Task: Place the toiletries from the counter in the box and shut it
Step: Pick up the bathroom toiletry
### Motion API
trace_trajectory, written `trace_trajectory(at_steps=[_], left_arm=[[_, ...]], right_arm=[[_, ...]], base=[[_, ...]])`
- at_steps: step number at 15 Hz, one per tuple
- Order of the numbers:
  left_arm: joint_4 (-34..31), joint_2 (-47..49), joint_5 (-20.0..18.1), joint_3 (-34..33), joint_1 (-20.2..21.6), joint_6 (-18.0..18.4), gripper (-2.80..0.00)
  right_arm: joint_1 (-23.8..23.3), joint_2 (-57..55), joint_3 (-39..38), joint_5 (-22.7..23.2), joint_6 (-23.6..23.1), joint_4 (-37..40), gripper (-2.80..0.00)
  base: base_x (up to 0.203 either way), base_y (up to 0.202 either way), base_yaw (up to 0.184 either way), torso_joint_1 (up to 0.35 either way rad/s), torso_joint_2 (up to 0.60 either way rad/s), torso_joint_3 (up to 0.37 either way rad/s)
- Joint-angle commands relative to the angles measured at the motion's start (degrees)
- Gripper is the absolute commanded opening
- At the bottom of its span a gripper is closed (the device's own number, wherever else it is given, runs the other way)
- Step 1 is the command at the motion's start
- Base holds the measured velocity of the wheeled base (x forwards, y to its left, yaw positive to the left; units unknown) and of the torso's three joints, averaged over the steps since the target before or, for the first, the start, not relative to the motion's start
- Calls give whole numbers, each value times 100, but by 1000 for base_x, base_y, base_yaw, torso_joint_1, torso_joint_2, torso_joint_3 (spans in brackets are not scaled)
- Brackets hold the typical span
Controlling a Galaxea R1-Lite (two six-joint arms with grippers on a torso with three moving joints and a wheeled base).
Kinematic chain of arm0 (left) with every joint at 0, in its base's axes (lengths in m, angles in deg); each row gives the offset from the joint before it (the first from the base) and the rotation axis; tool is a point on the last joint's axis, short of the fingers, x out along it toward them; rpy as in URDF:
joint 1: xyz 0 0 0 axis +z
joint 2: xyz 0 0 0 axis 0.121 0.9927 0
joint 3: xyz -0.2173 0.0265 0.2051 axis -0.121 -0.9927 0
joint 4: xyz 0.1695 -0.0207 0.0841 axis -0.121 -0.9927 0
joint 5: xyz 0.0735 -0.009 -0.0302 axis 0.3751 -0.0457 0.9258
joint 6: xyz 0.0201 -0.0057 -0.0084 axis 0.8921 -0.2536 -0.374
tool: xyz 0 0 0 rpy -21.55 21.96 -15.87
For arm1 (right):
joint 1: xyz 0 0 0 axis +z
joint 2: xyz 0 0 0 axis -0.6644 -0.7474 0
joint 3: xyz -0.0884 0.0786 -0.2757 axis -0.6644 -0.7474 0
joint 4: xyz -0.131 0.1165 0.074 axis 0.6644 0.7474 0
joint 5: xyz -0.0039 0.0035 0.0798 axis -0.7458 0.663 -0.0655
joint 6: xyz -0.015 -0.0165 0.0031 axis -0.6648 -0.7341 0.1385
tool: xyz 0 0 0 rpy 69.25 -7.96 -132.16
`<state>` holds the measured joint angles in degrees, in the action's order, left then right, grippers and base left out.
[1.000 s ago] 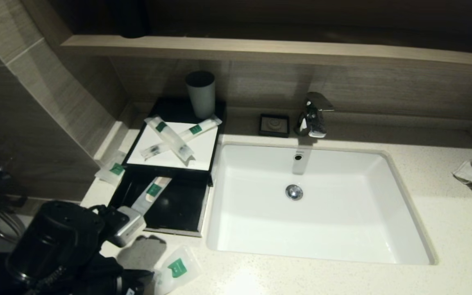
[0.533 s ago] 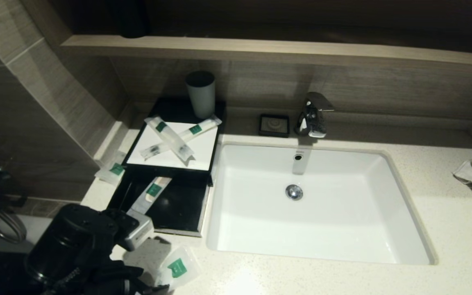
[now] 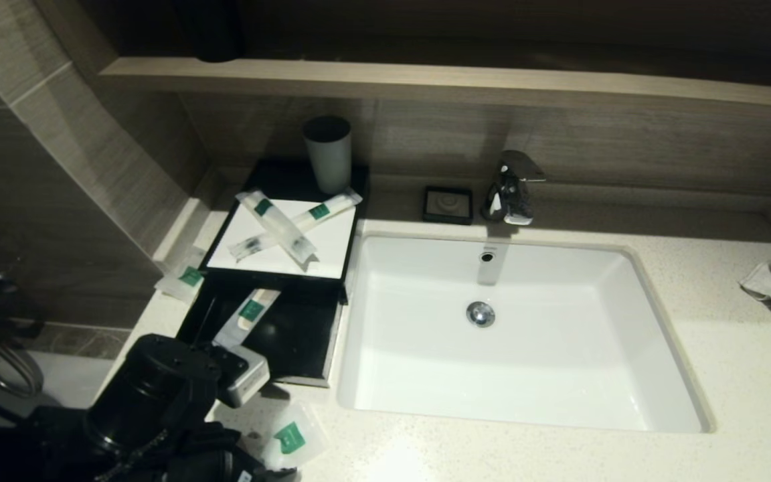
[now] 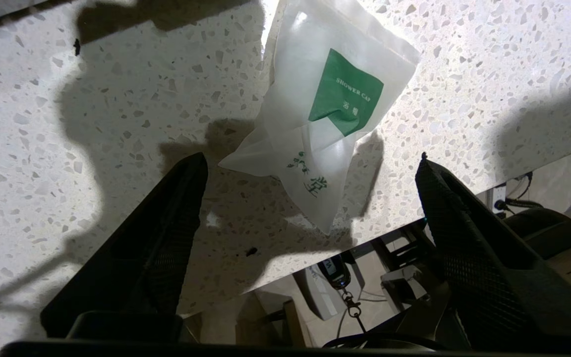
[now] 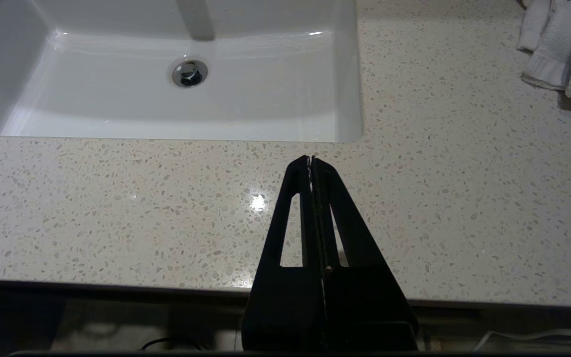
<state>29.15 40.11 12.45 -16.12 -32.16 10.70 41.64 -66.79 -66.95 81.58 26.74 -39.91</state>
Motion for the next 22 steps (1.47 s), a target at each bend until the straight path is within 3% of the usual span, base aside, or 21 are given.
trace_trajectory(at_steps=[1, 10, 22], left_arm=[[12, 87, 4, 2, 0, -7, 0], [39, 192, 30, 28, 8, 191, 0], [39, 350, 153, 107, 8, 801, 0]], right_arm=[[0, 0, 0, 0, 0, 2, -280], [-7, 0, 0, 0, 0, -1, -280], [-7, 0, 0, 0, 0, 1, -280]], base=[[0, 0, 0, 0, 0, 0], [0, 0, 0, 0, 0, 0], [0, 0, 0, 0, 0, 0]])
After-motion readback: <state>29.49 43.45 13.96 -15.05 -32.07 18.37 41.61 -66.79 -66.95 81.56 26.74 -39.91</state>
